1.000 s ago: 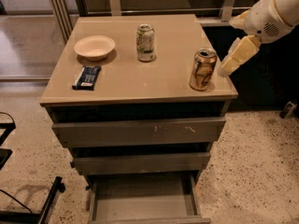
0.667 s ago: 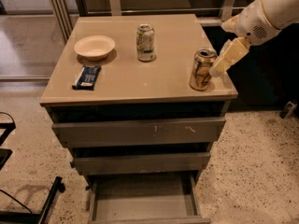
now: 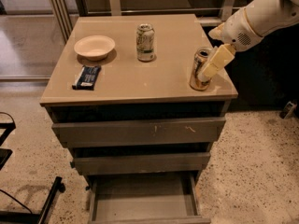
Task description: Place orange can into bottom drawer
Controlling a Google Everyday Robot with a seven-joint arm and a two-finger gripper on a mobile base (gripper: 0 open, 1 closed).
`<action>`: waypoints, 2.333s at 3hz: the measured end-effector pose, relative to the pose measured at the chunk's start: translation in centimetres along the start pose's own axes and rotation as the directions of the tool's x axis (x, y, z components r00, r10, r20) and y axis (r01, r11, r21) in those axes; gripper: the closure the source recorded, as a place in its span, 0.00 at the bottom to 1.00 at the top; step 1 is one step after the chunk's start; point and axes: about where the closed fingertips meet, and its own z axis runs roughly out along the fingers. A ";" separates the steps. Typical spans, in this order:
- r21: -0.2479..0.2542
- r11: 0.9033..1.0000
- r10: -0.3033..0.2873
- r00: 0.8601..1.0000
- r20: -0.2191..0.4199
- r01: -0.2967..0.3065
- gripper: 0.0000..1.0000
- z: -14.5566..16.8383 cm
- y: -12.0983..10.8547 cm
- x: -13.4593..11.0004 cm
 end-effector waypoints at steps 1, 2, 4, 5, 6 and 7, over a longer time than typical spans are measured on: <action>-0.017 1.000 -0.001 1.000 0.007 0.001 0.00 1.4 0.2 0.0; -0.022 1.000 0.002 1.000 0.009 -0.002 0.00 2.7 0.1 0.3; -0.022 1.000 0.003 1.000 0.009 -0.003 0.43 3.0 0.1 0.4; -0.023 1.000 0.003 1.000 0.009 -0.003 0.67 3.0 0.1 0.4; -0.023 1.000 0.003 1.000 0.009 -0.003 0.90 3.0 0.1 0.4; -0.023 1.000 0.003 1.000 0.009 -0.003 1.00 3.0 0.1 0.4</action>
Offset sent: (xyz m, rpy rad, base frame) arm 0.0106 0.0130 -0.0337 0.0163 0.0128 0.0061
